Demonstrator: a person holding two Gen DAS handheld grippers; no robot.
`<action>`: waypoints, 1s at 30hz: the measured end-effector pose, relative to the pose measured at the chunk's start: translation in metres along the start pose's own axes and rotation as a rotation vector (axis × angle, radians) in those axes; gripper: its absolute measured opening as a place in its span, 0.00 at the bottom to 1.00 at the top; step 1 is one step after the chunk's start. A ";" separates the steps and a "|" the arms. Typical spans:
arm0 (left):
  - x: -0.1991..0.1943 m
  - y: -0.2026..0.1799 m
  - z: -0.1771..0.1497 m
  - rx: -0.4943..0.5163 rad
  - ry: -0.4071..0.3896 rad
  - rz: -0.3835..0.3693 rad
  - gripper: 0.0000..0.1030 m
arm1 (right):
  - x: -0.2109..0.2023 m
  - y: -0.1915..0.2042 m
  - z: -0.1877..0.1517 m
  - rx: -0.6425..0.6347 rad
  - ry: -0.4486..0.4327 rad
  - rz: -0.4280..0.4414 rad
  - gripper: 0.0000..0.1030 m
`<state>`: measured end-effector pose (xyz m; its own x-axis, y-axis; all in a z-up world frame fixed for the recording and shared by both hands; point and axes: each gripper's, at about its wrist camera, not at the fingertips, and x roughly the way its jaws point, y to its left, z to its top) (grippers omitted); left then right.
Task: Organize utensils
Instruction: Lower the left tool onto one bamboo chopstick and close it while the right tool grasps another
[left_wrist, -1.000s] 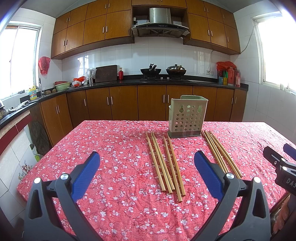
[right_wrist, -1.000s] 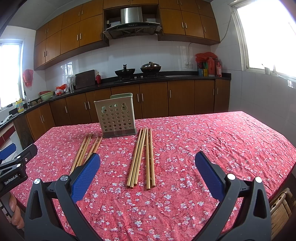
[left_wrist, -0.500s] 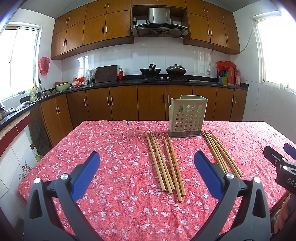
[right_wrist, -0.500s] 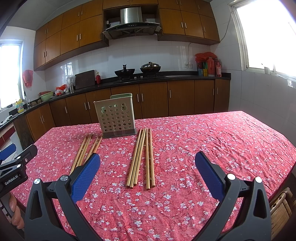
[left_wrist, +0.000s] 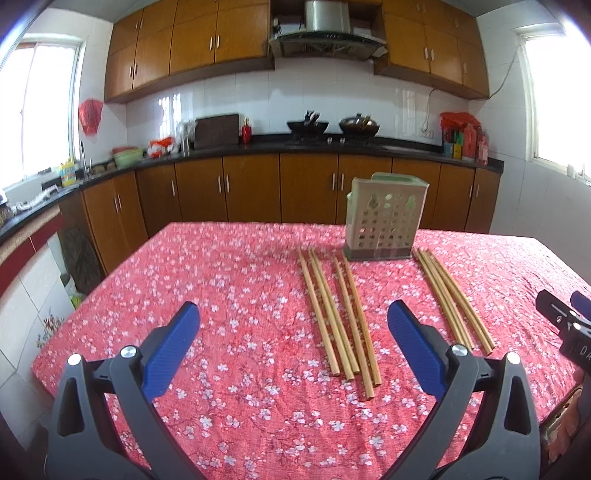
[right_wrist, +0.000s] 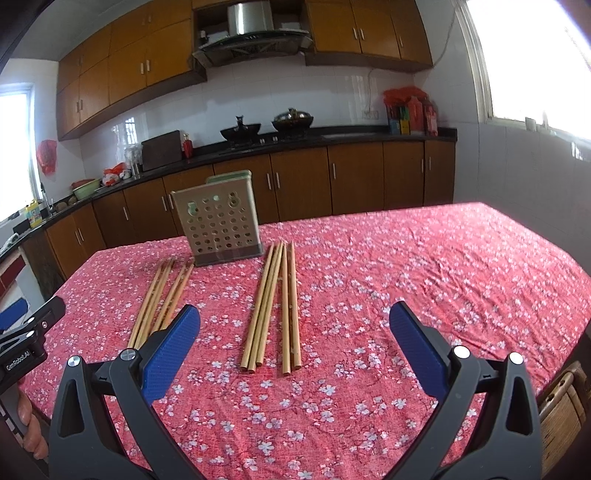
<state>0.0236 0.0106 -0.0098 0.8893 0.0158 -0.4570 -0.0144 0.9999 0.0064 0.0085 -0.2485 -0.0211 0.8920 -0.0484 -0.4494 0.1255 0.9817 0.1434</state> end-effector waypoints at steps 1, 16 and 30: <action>0.004 0.002 -0.001 -0.005 0.014 0.002 0.96 | 0.005 -0.003 0.000 0.008 0.017 -0.005 0.98; 0.087 0.023 0.006 -0.042 0.231 0.028 0.96 | 0.126 -0.019 0.009 0.054 0.377 -0.010 0.37; 0.137 0.000 0.000 -0.012 0.400 -0.120 0.41 | 0.143 -0.012 -0.001 0.025 0.419 -0.041 0.10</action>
<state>0.1450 0.0130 -0.0727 0.6370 -0.1048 -0.7637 0.0710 0.9945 -0.0772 0.1344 -0.2669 -0.0879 0.6332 -0.0032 -0.7740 0.1726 0.9754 0.1371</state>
